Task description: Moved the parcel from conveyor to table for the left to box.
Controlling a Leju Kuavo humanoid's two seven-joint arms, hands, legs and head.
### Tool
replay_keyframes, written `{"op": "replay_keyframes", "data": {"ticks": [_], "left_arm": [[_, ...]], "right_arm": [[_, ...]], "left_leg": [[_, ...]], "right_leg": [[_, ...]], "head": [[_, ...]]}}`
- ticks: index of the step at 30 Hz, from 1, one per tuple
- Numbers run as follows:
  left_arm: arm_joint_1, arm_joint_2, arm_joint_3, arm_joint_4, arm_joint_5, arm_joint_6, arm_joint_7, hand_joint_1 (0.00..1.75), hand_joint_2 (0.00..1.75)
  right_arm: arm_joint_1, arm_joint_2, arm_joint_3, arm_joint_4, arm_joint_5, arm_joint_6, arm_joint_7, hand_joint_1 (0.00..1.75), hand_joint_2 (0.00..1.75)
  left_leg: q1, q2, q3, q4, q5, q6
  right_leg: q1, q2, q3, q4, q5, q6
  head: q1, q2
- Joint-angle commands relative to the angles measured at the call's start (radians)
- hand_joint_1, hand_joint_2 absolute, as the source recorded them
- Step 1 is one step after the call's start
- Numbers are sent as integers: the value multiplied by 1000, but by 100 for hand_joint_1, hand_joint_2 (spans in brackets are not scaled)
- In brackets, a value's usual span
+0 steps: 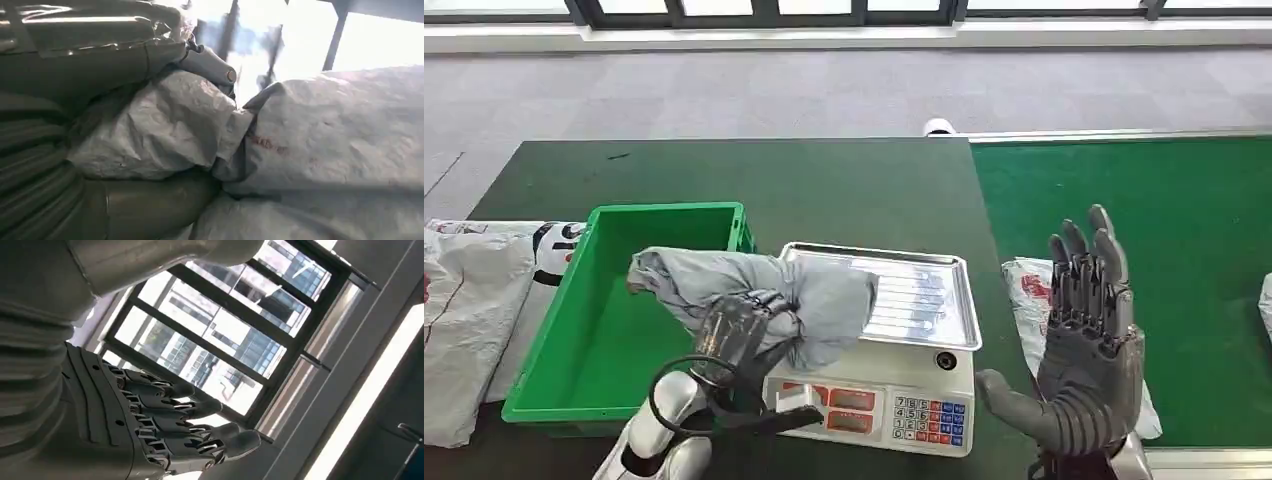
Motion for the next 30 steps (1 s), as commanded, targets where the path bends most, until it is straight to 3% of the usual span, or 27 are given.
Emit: {"op": "replay_keyframes", "data": {"ticks": [1, 20, 26, 30], "left_arm": [[21, -61, 215, -162, 126, 236, -35, 175, 175], [16, -60, 212, -115, 222, 334, -96, 175, 175], [15, -59, 215, -112, 192, 340, -77, 175, 175], [6, -63, 252, -59, 148, 241, 30, 175, 175]], "right_arm": [[6, -62, 13, 62, -60, -45, -29, 0, 175], [-23, -105, 28, 100, -107, -84, -34, 0, 175], [-25, -108, 33, 102, -111, -90, -36, 0, 175], [-19, -106, 44, 107, -99, -82, -33, 0, 175]], "left_leg": [[1, 3, -3, 0, -1, -1], [2, 1, -2, -4, 1, -1], [1, 1, -3, -2, 0, -1], [1, 1, -2, -3, 0, -1]], "right_leg": [[1, 3, 0, -1, 0, 0], [2, 0, -2, -5, 1, 0], [1, 1, -3, -3, 0, 0], [1, 1, -3, -3, 0, 0]], "head": [[0, 0], [0, 0], [0, 0], [0, 0]]}}
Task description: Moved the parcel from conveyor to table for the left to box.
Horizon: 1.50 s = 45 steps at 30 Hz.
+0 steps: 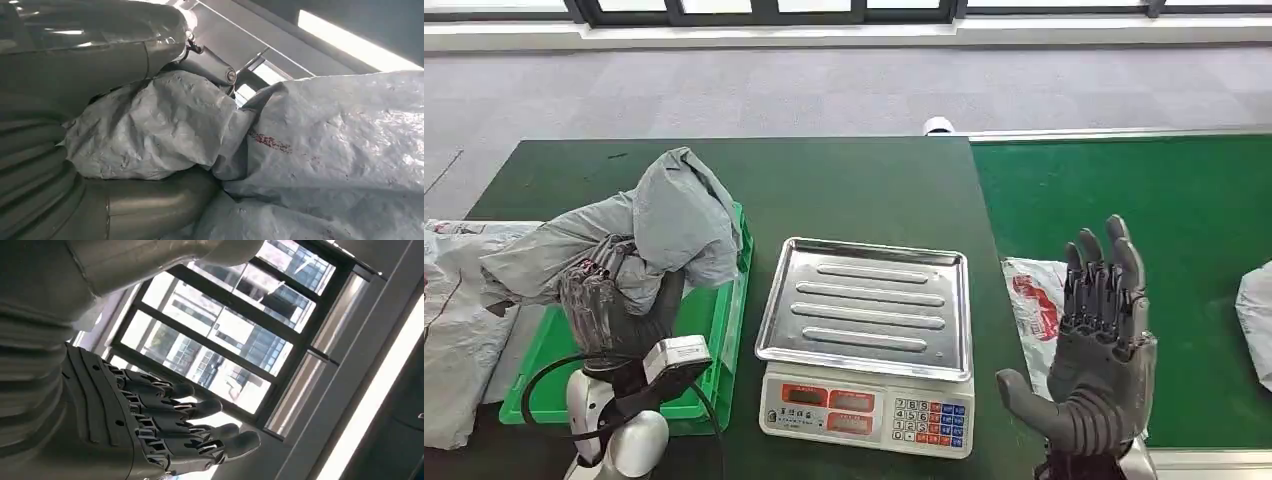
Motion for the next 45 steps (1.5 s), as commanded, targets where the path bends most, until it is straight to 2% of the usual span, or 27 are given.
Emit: {"op": "replay_keyframes", "data": {"ticks": [1, 3, 9, 13, 21, 24, 25, 26, 27, 30, 32, 33, 35, 38, 45], "left_arm": [[-46, -20, 111, 171, -105, -140, 192, 175, 175], [-74, -25, 164, 274, -132, -168, 247, 175, 175], [-183, -12, 271, 564, -115, -175, 275, 175, 175], [-256, -12, 289, 678, -126, -171, 284, 175, 175], [-310, -10, 295, 792, -122, -157, 274, 175, 175], [-319, -22, 305, 796, -87, -114, 241, 175, 175], [-313, -27, 310, 779, -71, -73, 232, 0, 175], [-309, -30, 312, 763, -53, -64, 226, 0, 175], [-300, -30, 307, 737, -31, -56, 217, 0, 0], [-247, -37, 307, 616, 54, -19, 192, 0, 0], [-195, -34, 298, 534, 85, -6, 191, 0, 0], [-144, -44, 300, 455, 157, 11, 151, 0, 0], [-72, -59, 297, 345, 251, 28, 99, 0, 0], [-13, -88, 275, 234, 357, 6, 94, 0, 0], [-23, -88, 258, 236, 366, -7, 104, 0, 0]], "right_arm": [[-35, -28, 49, 71, 11, 13, 6, 0, 175], [-68, -30, 58, 85, 8, 26, 17, 0, 175], [-169, -41, 68, 138, -12, 59, 48, 0, 175], [-244, -40, 79, 187, -21, 73, 63, 0, 175], [-286, -54, 90, 236, -29, 67, 64, 0, 175], [-304, -60, 100, 257, -22, 56, 100, 0, 175], [-305, -60, 89, 273, -19, 61, 139, 0, 0], [-303, -64, 72, 294, -12, 80, 188, 0, 0], [-302, -71, 47, 328, 26, 91, 240, 0, 0], [-268, -86, -42, 458, 235, 179, 419, 0, 0], [-264, -72, -87, 561, 288, 214, 427, 0, 0], [-262, -78, -95, 628, 408, 258, 509, 0, 0], [-262, -65, -116, 698, 445, 277, 529, 0, 0], [-281, -34, -140, 792, 573, 333, 635, 0, 0], [-268, -26, -147, 786, 596, 344, 651, 0, 0]], "left_leg": [[1, 1, 2, -4, 2, -1], [1, 2, 2, -4, 2, -1], [1, 4, -6, -5, 3, -1], [2, 3, 2, -6, 4, -1], [0, 1, 2, -2, 2, -1], [0, 1, 1, -2, 2, -1], [1, 2, 1, -3, 3, -1], [1, 1, 1, -2, 2, -1], [1, 2, 2, -4, 3, -1], [1, 0, 2, -2, 2, -1], [2, 0, 3, -3, 2, -1], [2, 1, 4, -5, 3, -1], [2, 3, 6, -6, 2, -1], [1, 3, 4, -3, 0, 0], [1, 0, -1, -3, 1, 0]], "right_leg": [[1, 0, 2, -5, 2, 0], [1, 1, 2, -4, 2, 0], [1, 3, 1, -5, 4, 0], [2, 1, 1, -6, 5, 0], [0, 1, 1, -1, 2, -1], [0, 1, 1, -1, 2, -1], [1, 1, 1, -3, 4, -1], [1, 1, 1, -2, 3, -1], [1, 1, 1, -4, 4, -1], [1, 0, 2, -3, 2, -1], [2, 0, 3, -4, 3, 0], [2, 0, 4, -7, 4, 0], [2, 3, 6, -8, 4, 0], [1, 2, 3, -4, 2, 0], [1, 0, 0, -5, 2, 0]], "head": [[0, 0], [0, 0], [0, 0], [0, 0], [0, 0], [0, 0], [0, 0], [0, 0], [0, 0], [0, 0], [0, 0], [0, 0], [0, 0], [0, 0], [0, 0]]}}
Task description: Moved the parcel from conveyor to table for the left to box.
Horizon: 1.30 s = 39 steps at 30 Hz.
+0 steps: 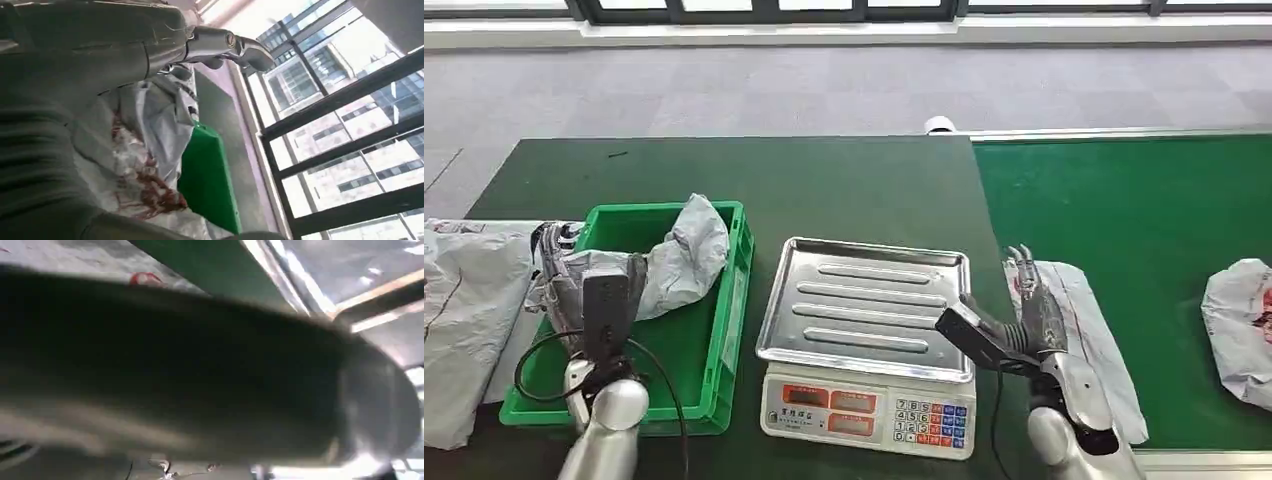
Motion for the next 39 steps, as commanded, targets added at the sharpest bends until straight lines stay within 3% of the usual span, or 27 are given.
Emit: {"op": "replay_keyframes", "data": {"ticks": [1, 7, 12, 13, 18, 20, 23, 25, 28, 29, 33, 34, 39], "left_arm": [[38, -29, -7, -82, 35, -18, 7, 0, 0], [49, -35, -26, -109, 52, -35, 13, 0, 0], [78, -40, -64, -168, 51, -37, 24, 0, 0], [78, -40, -65, -171, 53, -36, 28, 0, 0], [116, -51, -55, -213, 60, -29, 30, 0, 0], [130, -66, -52, -228, 60, -29, 20, 0, 0], [159, -76, -53, -259, 76, -27, 3, 0, 0], [164, -73, -53, -264, 87, -28, -4, 0, 0], [161, -73, -52, -261, 88, -28, -4, 0, 0], [159, -77, -50, -257, 92, -26, -8, 0, 0], [162, -80, -53, -248, 125, -10, -38, 0, 0], [160, -75, -55, -244, 141, -3, -48, 0, 0], [153, -64, -55, -235, 168, 8, -65, 0, 0]], "right_arm": [[-23, 32, -60, 166, 47, 51, 36, 0, 0], [17, 30, -80, 153, 71, 81, 58, 0, 0], [152, 20, -145, 53, 108, 127, 79, 0, 0], [167, 18, -155, 43, 109, 137, 74, 0, 175], [212, -7, -219, -31, 153, 157, 100, 0, 175], [227, -2, -302, -60, 171, 132, 107, 0, 175], [120, 45, -430, 7, 157, -8, 55, 0, 175], [64, 39, -457, 58, 146, -15, 35, 0, 175], [69, 44, -455, 60, 147, -16, 32, 0, 175], [51, 52, -482, 79, 100, -40, 32, 0, 0], [-75, 17, -551, 267, -65, -70, -8, 0, 0], [-95, 0, -554, 301, -77, -72, -8, 0, 175], [-147, -45, -568, 384, -108, -56, -3, 0, 175]], "left_leg": [[1, 1, 1, -2, 0, -1], [1, 0, 1, -1, 0, -1], [1, -4, 2, -3, 1, -1], [1, -4, 1, -2, 0, -1], [0, -2, 1, -1, -1, 0], [0, -4, 0, -1, -1, 0], [0, -2, 0, -1, -1, 1], [0, 3, 0, -1, -1, 1], [-1, 5, -8, -2, -2, 2], [-1, 4, -7, -2, -2, 2], [-1, 5, 3, -2, -2, 3], [0, 5, 4, -4, -1, 3], [-2, 3, 2, -1, -1, 3]], "right_leg": [[1, 0, 1, -2, 1, 0], [1, -1, 1, -1, 0, 0], [2, -6, 3, -4, 0, 0], [1, -5, 2, -3, -1, 0], [0, -3, 1, -2, -1, 0], [0, -5, 1, -2, -2, 1], [0, -2, 1, -2, -1, 2], [0, 2, 0, -3, 1, 2], [-1, 4, 1, -4, 2, 2], [-1, 2, 2, -4, 1, 2], [-1, 4, 3, -5, 1, 2], [-1, 3, 4, -7, 2, 2], [-2, 2, 2, -3, 1, 3]], "head": [[0, 0], [0, 0], [0, 0], [0, 0], [0, 0], [0, 0], [0, 0], [0, 0], [0, 0], [0, 0], [0, 0], [0, 0], [0, 0]]}}
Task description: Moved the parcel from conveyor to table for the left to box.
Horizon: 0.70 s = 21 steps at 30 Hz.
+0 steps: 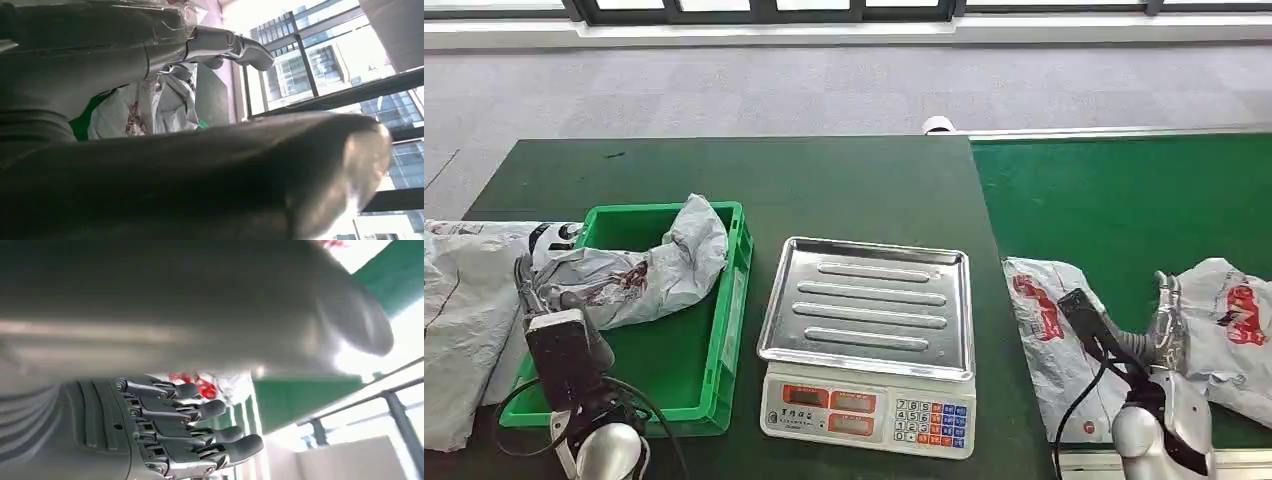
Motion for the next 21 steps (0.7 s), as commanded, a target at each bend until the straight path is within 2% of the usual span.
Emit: {"op": "replay_keyframes", "data": {"ticks": [1, 3, 6, 7, 8, 10, 14, 16, 21], "left_arm": [[-16, 13, -24, 41, 35, 15, -17, 0, 0], [-10, 15, -24, 41, 43, 30, -28, 0, 0], [-16, 21, -28, 63, 73, 33, -45, 0, 0], [-21, 25, -29, 75, 83, 36, -54, 0, 0], [-30, 29, -31, 91, 91, 38, -58, 0, 0], [-39, 31, -33, 103, 99, 39, -61, 0, 0], [-38, 31, -32, 103, 103, 53, -64, 0, 0], [-38, 30, -31, 100, 102, 53, -64, 0, 0], [-36, 28, -31, 95, 101, 53, -64, 0, 0]], "right_arm": [[-148, -37, -110, 266, -41, 1, -4, 0, 175], [-179, -51, -113, 298, -64, -19, -21, 0, 175], [-216, -93, -106, 367, -75, 8, -19, 0, 175], [-225, -108, -98, 399, -74, 30, -15, 0, 0], [-232, -124, -85, 441, -73, 75, -8, 0, 175], [-238, -133, -77, 480, -70, 95, -2, 0, 175], [-314, -127, -24, 638, -66, 133, -21, 0, 175], [-323, -120, -8, 653, -57, 129, -20, 0, 175], [-337, -113, 19, 677, -51, 144, -22, 0, 175]], "left_leg": [[1, 0, 2, -3, 1, -1], [1, -1, 2, -3, 1, -1], [1, 2, 3, -5, 1, -1], [0, 0, 2, -2, 0, 0], [0, 0, 2, -3, 1, -1], [1, -1, 2, -3, 1, -1], [1, 0, 2, -2, 1, -1], [1, 4, 3, -4, 1, -1], [1, 1, 2, -4, 2, -2]], "right_leg": [[1, -1, 2, -4, 2, 0], [1, -1, 3, -5, 2, 0], [1, 1, 4, -6, 3, 0], [0, 0, 2, -2, 1, 0], [0, 0, 3, -4, 1, 0], [1, -2, 3, -5, 2, 0], [1, 0, 2, -3, 1, 0], [1, 3, 3, -6, 3, 0], [1, 0, 3, -5, 2, -1]], "head": [[0, 0], [0, 0], [0, 0], [0, 0], [0, 0], [0, 0], [0, 0], [0, 0], [0, 0]]}}
